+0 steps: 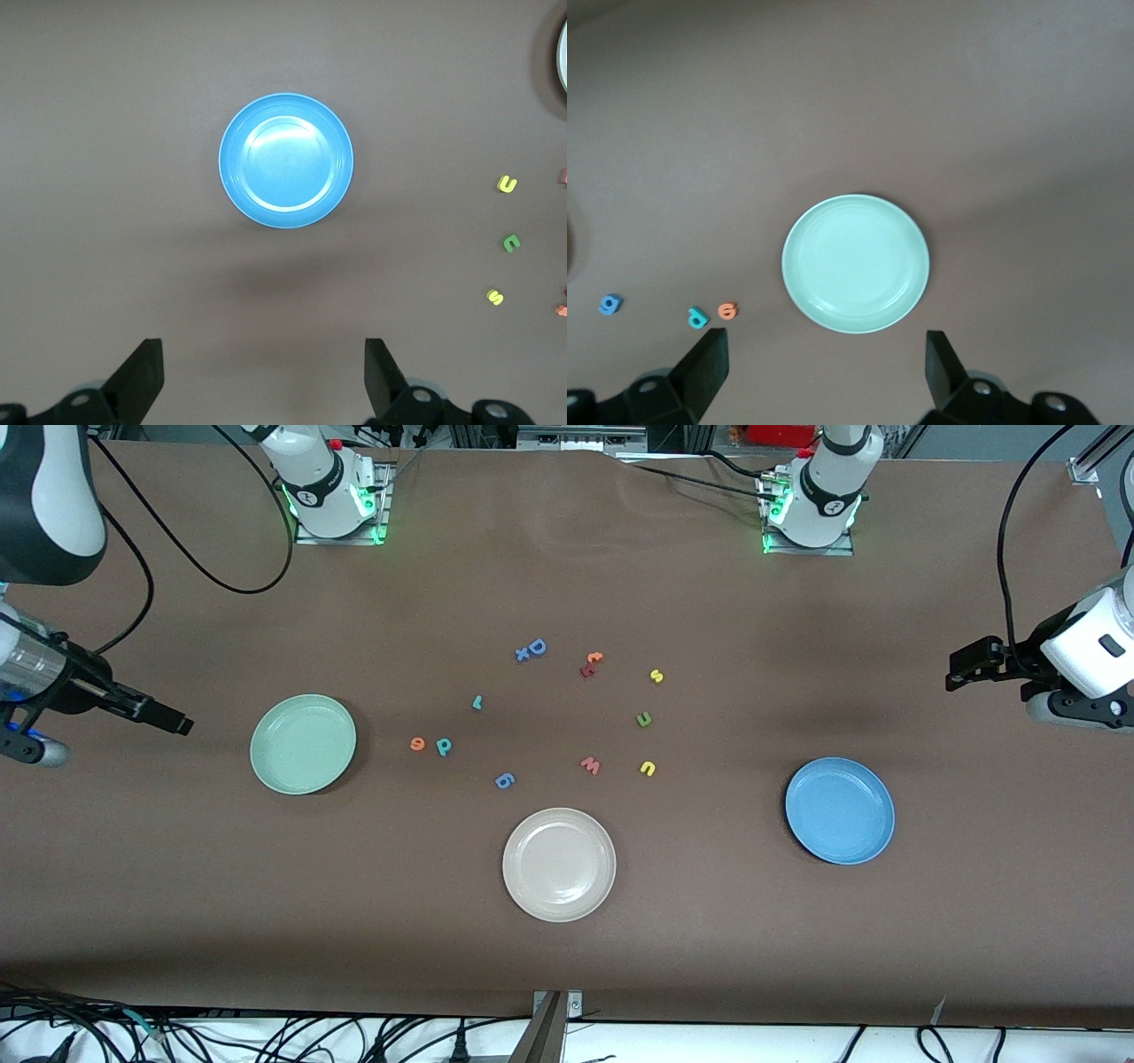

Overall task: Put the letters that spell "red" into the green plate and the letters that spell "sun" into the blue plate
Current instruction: 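Move the right gripper over the letters beside the green plate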

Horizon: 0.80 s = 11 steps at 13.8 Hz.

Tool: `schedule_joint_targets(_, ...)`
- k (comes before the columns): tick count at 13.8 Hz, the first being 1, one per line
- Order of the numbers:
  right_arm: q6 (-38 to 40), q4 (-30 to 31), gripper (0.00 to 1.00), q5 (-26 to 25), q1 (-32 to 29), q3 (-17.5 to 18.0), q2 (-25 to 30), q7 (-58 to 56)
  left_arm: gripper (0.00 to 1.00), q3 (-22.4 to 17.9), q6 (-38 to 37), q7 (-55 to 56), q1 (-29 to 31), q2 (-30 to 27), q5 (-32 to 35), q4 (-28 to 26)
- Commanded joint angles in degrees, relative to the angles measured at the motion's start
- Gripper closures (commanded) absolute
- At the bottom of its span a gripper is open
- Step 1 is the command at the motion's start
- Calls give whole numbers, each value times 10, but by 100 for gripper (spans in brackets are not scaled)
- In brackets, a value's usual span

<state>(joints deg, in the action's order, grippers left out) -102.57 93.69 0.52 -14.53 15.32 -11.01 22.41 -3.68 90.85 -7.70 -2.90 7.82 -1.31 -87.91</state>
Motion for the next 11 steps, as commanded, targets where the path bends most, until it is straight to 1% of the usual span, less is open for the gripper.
schedule_joint_targets(1,-8,10,1,9,-3,24,1,51,0,-1,-4,-13,4,6,-7,14)
schedule_joint_targets(8,-49,40,1,9,-1,80,-2,164,0,-1,-4,-13,4,6,-8,14)
schedule_joint_targets(11,-75,51,1,6,31,82,-13,220,0,-1,-4,-13,4,6,-8,14)
